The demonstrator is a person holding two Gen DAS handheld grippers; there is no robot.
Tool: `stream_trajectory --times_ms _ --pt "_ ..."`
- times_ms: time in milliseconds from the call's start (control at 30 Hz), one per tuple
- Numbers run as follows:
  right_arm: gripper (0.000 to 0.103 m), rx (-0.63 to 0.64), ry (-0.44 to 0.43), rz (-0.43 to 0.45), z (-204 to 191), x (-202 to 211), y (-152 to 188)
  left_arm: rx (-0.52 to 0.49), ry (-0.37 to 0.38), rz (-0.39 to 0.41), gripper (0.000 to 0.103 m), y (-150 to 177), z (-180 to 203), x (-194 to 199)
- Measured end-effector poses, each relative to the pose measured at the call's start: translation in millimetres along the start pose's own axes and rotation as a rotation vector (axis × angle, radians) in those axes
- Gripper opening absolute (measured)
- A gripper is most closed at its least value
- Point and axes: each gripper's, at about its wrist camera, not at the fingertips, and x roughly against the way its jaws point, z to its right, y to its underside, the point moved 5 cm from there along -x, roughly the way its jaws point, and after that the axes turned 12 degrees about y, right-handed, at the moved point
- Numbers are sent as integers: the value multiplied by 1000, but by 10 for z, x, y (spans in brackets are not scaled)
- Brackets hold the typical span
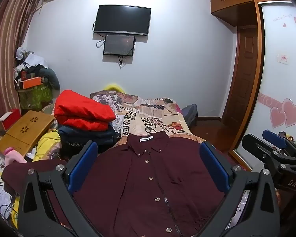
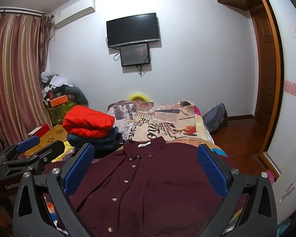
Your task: Fold large clothes
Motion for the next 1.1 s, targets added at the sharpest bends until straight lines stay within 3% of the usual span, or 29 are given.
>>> stream_trajectory --times_ms 333,1100 --pt "103 -2 6 -9 -84 -10 55 -8 -28 -13 103 244 34 -141" --pt "103 7 6 -26 -52 -91 59 12 -6 -21 103 86 -87 -67"
